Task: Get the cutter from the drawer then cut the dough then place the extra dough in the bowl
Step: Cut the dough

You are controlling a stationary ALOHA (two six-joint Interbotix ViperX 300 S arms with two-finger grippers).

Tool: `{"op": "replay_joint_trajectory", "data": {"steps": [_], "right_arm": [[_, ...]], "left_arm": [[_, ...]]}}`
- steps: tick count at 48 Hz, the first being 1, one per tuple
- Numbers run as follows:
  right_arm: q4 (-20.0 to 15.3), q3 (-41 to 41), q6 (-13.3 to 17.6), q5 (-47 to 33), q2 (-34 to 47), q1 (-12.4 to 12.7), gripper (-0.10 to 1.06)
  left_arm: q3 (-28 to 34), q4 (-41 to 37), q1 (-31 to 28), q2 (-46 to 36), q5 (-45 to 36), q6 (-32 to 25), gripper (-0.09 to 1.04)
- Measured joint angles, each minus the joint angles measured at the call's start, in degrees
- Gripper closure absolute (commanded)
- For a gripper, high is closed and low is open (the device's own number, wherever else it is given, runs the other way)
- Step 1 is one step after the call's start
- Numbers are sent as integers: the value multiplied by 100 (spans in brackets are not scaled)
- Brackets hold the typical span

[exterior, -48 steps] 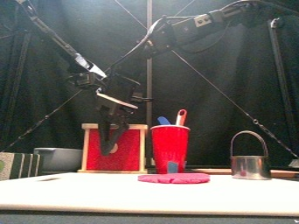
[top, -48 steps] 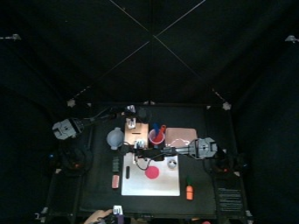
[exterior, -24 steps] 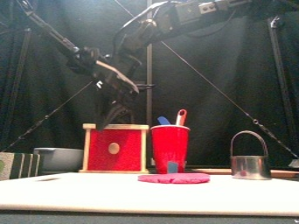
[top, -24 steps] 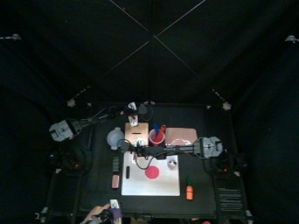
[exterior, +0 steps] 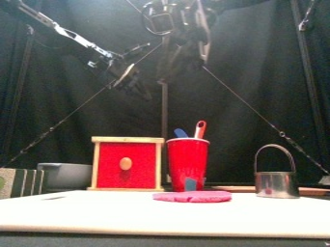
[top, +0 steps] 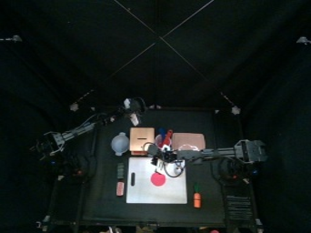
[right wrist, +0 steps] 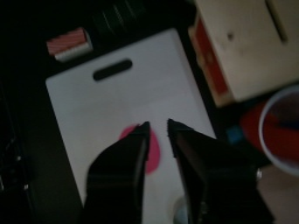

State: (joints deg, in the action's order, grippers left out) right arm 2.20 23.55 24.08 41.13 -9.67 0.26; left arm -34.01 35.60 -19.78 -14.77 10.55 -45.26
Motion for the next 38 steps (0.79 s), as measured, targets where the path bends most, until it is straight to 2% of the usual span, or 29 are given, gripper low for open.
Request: {"op": "replay_joint_trajectory", "data": {"steps": [4,8,17,30,35,38], "right_arm": [[-185,431,-18,132,-141,-26,-6],[-193,773,-44,439,-141,-88,-6],[-167,1134,-97,993,62,-149,-6],[334,1292,-114,923,413,-193,-4],[404,1292,-149,870,545,-193,3],[396,1292,-158,861,563,-220,12]], "left_arm": [[-510,255,738,-229,1063,9,43],[-861,527,1283,-413,1652,9,42],[-1459,835,2241,-826,1978,9,42],[-2074,1055,2522,-1547,2206,422,43],[-2285,1028,2531,-1802,2232,650,43],[-2399,1011,2531,-1890,2224,791,43]]}}
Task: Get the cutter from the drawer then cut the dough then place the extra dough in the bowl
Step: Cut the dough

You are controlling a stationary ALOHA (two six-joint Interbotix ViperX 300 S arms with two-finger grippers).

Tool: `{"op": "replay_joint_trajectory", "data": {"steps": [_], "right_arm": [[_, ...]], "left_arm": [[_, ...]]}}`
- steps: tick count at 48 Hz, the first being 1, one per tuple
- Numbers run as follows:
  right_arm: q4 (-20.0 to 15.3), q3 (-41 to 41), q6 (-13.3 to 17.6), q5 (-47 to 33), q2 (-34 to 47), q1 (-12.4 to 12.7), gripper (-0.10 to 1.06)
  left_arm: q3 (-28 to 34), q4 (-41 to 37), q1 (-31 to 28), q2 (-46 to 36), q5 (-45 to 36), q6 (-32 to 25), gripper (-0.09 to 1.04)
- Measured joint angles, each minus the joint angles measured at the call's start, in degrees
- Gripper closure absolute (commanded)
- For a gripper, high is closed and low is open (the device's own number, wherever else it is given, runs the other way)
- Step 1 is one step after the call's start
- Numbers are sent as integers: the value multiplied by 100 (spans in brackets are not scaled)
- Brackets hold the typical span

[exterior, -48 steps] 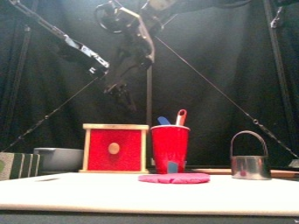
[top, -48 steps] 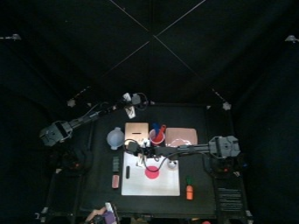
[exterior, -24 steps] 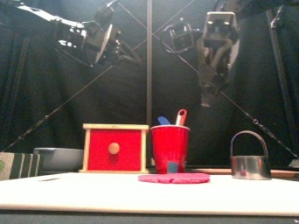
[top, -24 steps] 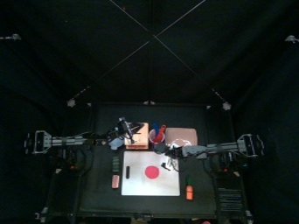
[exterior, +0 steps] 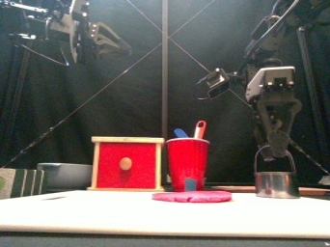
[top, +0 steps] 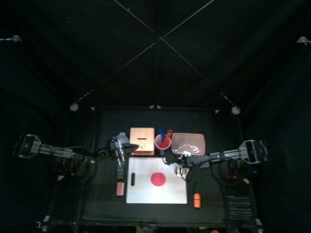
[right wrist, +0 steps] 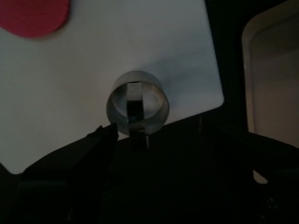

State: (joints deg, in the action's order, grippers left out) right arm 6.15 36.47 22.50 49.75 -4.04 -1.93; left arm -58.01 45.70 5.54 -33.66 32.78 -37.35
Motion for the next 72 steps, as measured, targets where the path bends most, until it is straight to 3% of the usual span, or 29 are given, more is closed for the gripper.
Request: {"op": "replay_joint_trajectory", "data": {"steps": [6,12,23,40,52,72], "right_arm": [[-35,-62,0,9,0,-114,33],[-44,-220,35,53,0,-272,45],[-105,-976,53,79,202,-431,45],[-105,-2689,-44,686,1538,-598,45],[-387,-3129,-176,721,1898,-659,45],[-202,-3199,-167,809,2065,-624,45]], "left_arm": [[-141,-9,0,-18,35,158,43],[-229,0,0,-26,79,211,43],[-387,70,0,-26,97,229,43],[-835,185,-220,-35,97,229,43],[-1037,334,-334,-44,88,229,43],[-1081,404,-343,-35,79,229,43]]}}
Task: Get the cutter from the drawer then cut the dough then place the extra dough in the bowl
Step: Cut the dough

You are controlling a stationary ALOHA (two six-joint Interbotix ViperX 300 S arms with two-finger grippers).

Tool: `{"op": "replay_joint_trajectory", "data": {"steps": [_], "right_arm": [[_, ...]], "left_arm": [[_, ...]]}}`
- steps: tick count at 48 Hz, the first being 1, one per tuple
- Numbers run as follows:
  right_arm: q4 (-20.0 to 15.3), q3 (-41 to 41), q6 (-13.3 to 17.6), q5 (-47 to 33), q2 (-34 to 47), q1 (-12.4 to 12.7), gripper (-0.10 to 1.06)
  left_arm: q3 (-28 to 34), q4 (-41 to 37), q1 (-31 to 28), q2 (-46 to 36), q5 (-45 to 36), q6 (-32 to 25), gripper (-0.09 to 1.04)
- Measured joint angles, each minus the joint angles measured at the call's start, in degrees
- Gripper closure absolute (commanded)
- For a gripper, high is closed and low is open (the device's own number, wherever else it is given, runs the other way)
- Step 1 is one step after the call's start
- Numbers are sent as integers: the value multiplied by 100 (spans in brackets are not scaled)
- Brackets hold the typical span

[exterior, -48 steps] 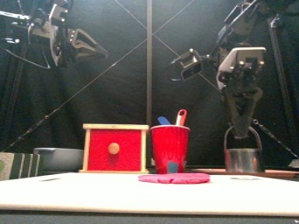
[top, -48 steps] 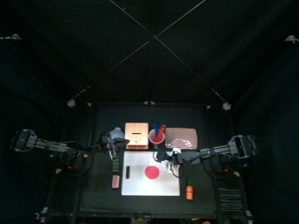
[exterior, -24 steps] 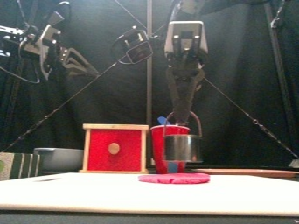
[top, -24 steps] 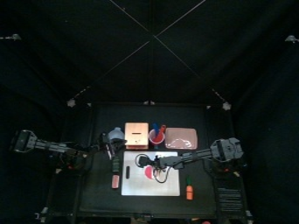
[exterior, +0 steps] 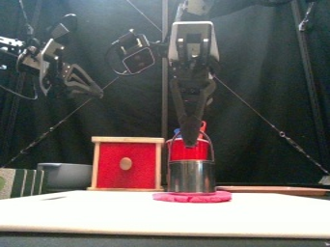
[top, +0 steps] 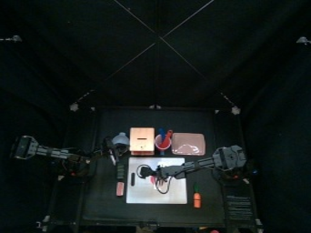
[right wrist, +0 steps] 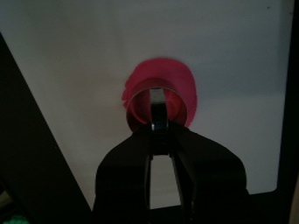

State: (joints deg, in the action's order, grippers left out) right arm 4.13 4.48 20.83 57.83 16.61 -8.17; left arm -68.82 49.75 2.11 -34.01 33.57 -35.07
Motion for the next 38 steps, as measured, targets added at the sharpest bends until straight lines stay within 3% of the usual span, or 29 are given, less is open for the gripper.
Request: {"op": "replay_joint_trajectory", "data": {"steps": [38], "right_arm": [[-9,-35,79,-44,70,9,44]], "left_arm": [[-62,132,-9,0,-9,0,43]]}}
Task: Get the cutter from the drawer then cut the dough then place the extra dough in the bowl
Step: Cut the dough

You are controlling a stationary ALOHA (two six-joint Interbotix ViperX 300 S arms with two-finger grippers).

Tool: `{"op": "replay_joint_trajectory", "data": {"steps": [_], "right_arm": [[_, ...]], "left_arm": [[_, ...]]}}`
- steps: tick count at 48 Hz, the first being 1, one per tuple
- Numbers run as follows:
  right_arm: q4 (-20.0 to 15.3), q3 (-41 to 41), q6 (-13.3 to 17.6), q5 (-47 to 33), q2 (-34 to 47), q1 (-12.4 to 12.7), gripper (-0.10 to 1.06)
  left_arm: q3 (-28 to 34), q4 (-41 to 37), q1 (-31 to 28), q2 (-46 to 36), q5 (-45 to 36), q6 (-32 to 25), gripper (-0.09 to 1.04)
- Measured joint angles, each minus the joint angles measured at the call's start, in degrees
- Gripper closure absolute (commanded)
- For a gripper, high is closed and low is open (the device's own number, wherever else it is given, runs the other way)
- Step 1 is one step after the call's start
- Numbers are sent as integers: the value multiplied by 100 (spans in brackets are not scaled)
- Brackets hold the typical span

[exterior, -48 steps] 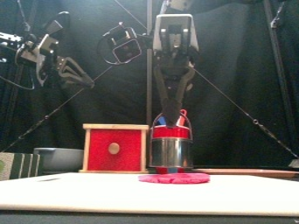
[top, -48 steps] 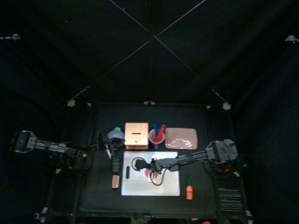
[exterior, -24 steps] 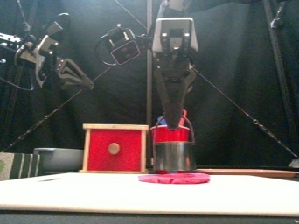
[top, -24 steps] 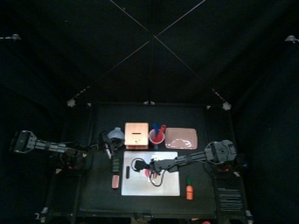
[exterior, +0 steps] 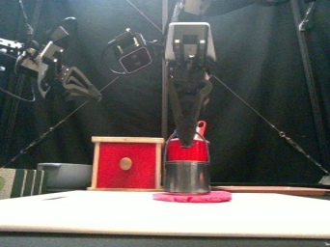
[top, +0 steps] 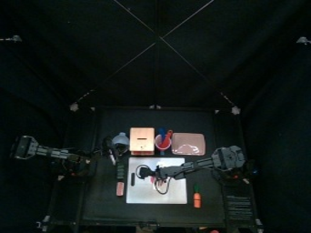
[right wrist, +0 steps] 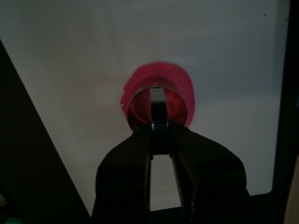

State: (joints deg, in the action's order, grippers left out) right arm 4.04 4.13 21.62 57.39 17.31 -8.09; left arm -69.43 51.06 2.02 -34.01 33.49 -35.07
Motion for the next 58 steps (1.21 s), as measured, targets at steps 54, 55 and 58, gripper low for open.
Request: {"op": "replay_joint_trajectory", "data": {"steps": [54,55,58], "right_arm": [[1556,2909,633,-4904,-2777,308,4],[1644,3076,677,-5273,-2848,316,4],[1811,3683,624,-6530,-2997,431,4]], "left_arm": [[914,-2320,1099,686,9,949,14],[923,-2320,1116,738,26,1002,13],[949,-2338,1213,958,185,1143,9]]}}
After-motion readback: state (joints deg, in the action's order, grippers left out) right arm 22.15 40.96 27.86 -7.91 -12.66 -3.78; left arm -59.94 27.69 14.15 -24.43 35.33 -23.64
